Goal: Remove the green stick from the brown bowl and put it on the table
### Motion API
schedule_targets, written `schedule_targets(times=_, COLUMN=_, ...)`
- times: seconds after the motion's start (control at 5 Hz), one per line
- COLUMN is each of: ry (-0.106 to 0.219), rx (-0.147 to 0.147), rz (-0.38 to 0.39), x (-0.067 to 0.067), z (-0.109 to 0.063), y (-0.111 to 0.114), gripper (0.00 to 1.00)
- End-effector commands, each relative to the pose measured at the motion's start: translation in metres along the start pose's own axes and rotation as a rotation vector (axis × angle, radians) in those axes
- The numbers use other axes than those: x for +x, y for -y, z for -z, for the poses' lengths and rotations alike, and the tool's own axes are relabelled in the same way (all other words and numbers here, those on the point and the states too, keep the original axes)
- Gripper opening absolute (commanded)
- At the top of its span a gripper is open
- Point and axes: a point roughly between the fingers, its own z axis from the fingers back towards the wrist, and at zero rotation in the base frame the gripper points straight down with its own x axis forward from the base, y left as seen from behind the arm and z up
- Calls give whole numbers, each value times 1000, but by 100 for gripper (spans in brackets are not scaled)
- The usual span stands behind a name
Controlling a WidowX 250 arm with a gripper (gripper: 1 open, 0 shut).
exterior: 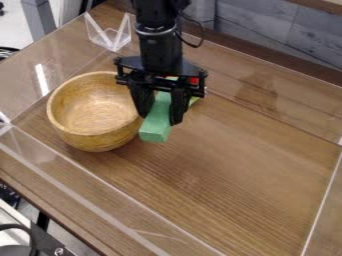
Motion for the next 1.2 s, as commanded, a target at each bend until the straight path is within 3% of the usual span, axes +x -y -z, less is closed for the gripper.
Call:
schedule_targets(times=0.0, ry=17, rx=3, rz=5, x=2, z=-1, y=0, gripper=0)
schedule_targets(times=0.6, ry=5, rx=10, rz=-5, x=2, z=7, y=-5, gripper=0)
schedule_targets(times=1.0, ry=-8, rx=2, rz=40, x=-16, z=25, y=-6, gripper=0)
